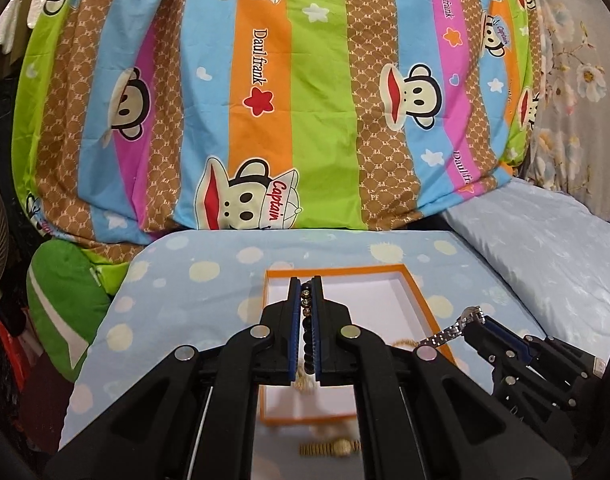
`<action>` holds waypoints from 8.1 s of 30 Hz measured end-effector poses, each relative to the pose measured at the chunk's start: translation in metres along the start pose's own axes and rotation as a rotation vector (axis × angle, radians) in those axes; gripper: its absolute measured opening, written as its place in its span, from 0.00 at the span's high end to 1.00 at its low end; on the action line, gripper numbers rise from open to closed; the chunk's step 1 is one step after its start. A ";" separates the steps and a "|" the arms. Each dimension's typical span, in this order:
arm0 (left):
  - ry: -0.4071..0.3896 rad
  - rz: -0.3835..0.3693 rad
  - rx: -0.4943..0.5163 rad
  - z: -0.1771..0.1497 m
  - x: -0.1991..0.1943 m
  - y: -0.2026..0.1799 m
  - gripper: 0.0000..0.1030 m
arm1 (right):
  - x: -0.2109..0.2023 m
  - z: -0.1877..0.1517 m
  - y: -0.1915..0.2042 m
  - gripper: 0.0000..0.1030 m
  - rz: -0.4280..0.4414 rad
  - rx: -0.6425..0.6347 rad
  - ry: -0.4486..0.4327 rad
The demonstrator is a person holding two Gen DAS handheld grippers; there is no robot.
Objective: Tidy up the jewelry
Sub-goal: 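Carry the bead bracelet and silver watch into the orange box and release both, then grasp the gold earring with pearl drop with the right tool, then grasp the gold hoop earring with the left tool while the right tool holds its earring, then lower both earrings into the orange box, open both tools and withdraw, then grasp the silver ring with the right tool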
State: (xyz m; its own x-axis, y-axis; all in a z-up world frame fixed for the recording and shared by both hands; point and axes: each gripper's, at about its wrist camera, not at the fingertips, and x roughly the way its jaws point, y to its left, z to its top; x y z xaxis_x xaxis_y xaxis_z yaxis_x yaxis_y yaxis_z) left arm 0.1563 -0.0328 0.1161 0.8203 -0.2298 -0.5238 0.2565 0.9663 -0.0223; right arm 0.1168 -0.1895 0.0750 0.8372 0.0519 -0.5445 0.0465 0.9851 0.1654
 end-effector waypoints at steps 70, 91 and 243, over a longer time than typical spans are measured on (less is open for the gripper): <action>0.267 0.041 -0.088 -0.149 -0.017 0.016 0.66 | 0.000 -0.104 -0.024 0.71 -0.088 0.164 0.232; 0.297 0.006 -0.166 -0.154 -0.010 0.028 0.66 | -0.016 -0.119 -0.033 0.91 -0.085 0.167 0.265; 0.259 -0.003 -0.127 -0.156 -0.025 0.028 0.62 | 0.006 -0.098 -0.014 0.78 -0.069 0.101 0.231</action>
State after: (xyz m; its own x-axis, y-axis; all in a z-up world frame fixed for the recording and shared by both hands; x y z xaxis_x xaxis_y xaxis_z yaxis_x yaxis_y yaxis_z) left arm 0.0630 0.0179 -0.0044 0.6574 -0.2111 -0.7234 0.1790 0.9762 -0.1222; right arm 0.0675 -0.1874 -0.0116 0.6839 0.0328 -0.7288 0.1632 0.9668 0.1967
